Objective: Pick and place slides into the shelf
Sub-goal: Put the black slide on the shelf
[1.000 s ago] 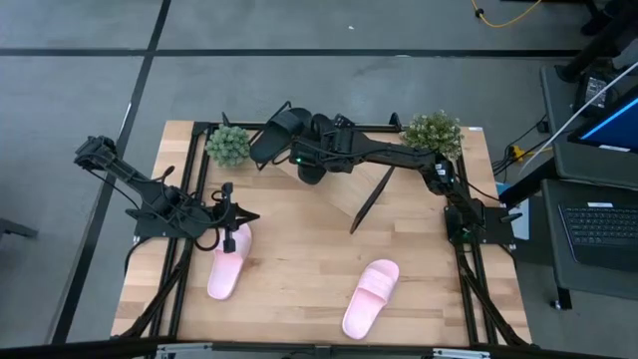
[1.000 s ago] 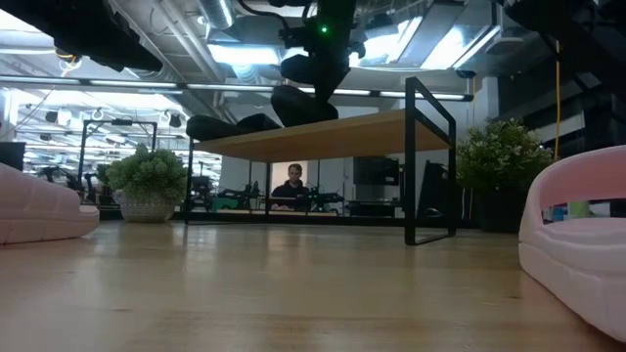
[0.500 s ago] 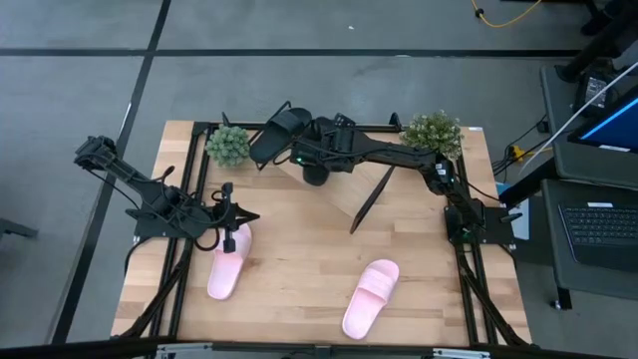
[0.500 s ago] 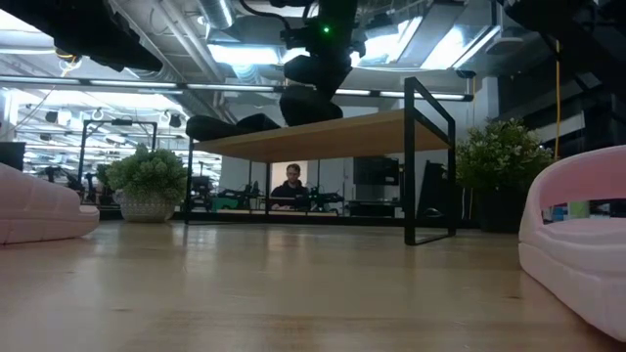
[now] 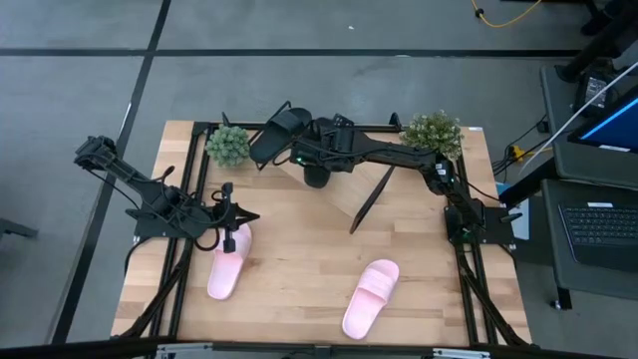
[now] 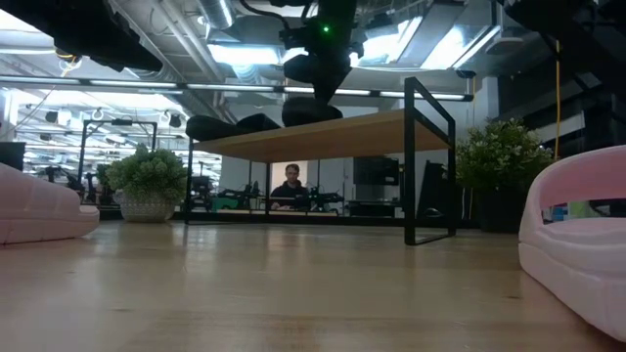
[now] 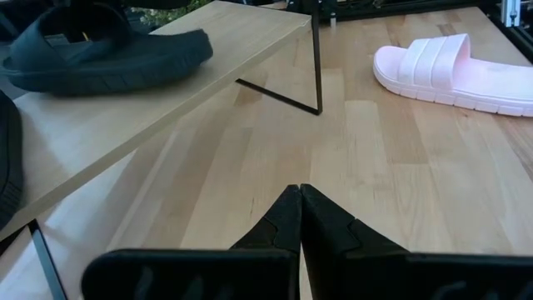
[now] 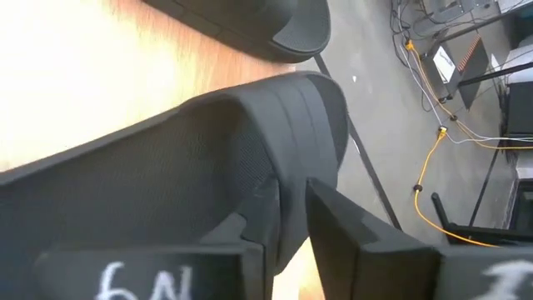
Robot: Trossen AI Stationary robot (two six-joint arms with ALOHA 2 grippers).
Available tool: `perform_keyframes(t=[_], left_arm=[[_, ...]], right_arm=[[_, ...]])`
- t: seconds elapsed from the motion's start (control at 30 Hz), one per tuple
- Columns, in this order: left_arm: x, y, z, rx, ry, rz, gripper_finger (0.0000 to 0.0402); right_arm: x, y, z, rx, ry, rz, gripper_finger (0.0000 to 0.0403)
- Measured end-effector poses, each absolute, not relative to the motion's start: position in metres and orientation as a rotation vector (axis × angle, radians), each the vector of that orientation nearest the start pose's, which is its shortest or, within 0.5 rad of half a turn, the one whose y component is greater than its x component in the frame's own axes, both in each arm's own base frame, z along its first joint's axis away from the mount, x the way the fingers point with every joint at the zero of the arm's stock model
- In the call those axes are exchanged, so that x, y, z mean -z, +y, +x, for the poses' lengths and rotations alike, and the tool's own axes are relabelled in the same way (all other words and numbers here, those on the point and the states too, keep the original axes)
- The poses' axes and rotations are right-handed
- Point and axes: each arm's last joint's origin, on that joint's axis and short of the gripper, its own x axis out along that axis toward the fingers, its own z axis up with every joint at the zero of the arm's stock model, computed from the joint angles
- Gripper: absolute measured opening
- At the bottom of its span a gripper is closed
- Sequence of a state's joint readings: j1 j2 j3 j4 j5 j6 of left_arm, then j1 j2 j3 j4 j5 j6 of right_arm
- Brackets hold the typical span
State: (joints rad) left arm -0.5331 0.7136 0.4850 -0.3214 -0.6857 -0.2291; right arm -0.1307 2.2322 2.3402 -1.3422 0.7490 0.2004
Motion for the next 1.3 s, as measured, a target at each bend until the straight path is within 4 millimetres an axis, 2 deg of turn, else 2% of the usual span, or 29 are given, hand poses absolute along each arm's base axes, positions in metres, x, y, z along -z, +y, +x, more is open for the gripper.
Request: perform_keyframes(t=[0.3, 0.63, 0.83, 1.07, 1.3], left_arm=[[-0.232, -0.06, 0.138, -0.198, 0.43, 0.091, 0.0], [-0.232, -0.06, 0.138, -0.199, 0.43, 0.089, 0.0], [-0.232, -0.06, 0.138, -0.199, 0.429, 0.087, 0.0], [-0.232, -0.06, 0.138, -0.199, 0.43, 0.086, 0.0], [-0.232, -0.06, 0.138, -0.2, 0.429, 0.085, 0.0]], right_arm=[[-0.315, -0.078, 0.444, 0.863, 1.11, -0.236, 0.0101], [-0.317, -0.078, 0.448, 0.826, 1.099, -0.284, 0.0173], [-0.316, -0.076, 0.448, 0.78, 1.108, -0.255, 0.0208], [-0.317, -0.075, 0.447, 0.749, 1.113, -0.243, 0.022], [-0.344, -0.061, 0.435, 0.731, 1.046, -0.24, 0.022]])
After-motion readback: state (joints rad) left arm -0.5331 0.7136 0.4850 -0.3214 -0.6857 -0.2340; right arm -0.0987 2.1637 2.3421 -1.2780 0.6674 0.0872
